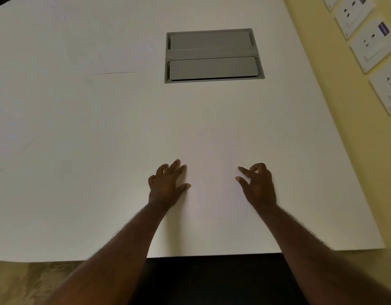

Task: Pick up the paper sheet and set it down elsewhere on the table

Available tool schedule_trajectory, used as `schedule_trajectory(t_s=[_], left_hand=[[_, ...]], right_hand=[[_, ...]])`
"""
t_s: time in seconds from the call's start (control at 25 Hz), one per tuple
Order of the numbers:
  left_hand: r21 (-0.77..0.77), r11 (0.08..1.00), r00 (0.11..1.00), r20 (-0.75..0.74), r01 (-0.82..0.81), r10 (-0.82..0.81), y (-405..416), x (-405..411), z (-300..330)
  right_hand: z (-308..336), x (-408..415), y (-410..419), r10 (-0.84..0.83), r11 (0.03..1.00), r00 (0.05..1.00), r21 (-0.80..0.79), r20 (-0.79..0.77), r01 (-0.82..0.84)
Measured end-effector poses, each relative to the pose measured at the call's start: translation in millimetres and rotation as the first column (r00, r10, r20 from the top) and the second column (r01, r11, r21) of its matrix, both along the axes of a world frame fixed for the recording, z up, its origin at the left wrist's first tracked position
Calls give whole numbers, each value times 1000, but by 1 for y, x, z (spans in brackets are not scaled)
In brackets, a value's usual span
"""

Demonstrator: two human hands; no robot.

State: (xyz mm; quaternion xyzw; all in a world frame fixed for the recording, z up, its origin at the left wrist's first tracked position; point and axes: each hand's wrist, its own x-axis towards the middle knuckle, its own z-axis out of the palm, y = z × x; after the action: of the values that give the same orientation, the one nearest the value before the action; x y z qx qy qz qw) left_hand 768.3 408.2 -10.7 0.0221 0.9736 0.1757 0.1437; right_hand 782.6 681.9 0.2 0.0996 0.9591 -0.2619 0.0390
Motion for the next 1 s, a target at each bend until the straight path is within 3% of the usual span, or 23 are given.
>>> schedule_trajectory(t_s=[0.44, 0.64, 0.76, 0.88, 1.0], left_hand=[[28, 998, 999, -5, -48, 48, 4, 4, -2], [182, 973, 976, -135, -143, 169, 2, 7, 27], [177, 979, 948, -281, -103, 151, -3, 13, 68], [133, 990, 906, -411, -43, 95, -9, 15, 124], [80, 996, 868, -492, -30, 66, -24, 30, 179]], right_hand=[[1, -2, 2, 14, 1000, 1000, -28, -23, -15], [43, -7, -11, -77, 986, 943, -164, -323, 25], [83, -13, -22, 98, 993, 877, -8, -470, -115], [128, -18, -31, 280, 957, 840, 207, -465, -205], [173, -14, -50, 341, 939, 801, 217, -493, -267]])
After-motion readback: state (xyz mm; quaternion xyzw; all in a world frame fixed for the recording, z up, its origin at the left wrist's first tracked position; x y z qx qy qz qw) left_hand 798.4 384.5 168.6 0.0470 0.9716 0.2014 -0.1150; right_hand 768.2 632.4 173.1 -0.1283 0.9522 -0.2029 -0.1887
